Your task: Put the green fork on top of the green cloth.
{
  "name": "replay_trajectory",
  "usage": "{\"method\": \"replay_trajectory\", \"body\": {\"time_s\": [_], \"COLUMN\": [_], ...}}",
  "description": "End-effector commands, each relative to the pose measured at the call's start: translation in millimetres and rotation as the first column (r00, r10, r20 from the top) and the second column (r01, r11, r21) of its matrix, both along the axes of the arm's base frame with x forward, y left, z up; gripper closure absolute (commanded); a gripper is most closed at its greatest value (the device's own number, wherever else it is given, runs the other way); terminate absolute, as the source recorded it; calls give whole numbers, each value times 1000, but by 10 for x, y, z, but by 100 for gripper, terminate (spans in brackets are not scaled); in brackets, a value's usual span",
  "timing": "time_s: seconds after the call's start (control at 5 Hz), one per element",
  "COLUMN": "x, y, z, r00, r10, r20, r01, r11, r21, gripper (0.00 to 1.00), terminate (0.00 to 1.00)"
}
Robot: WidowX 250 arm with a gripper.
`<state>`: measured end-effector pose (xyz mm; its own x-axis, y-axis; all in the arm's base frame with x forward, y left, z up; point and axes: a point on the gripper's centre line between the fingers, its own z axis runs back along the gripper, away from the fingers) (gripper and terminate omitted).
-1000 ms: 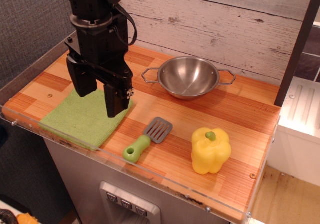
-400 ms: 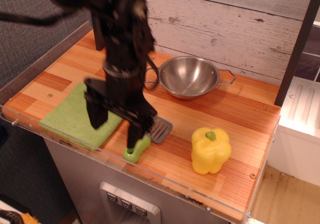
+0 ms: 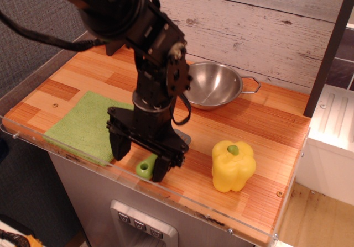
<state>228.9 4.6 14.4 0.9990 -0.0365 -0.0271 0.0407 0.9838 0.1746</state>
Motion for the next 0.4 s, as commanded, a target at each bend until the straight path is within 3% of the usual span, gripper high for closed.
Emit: {"method": "replay_trajectory", "body": {"time_s": [0.0, 0.2], "x": [30, 26], "y": [47, 86], "z": [31, 149], "r00": [999, 997], "r10": [-11, -33], "r20": [45, 75], "r01": [11, 35], "r11": [1000, 999], "r21": [-6, -24], "gripper": [100, 100], "terminate": [0, 0]}}
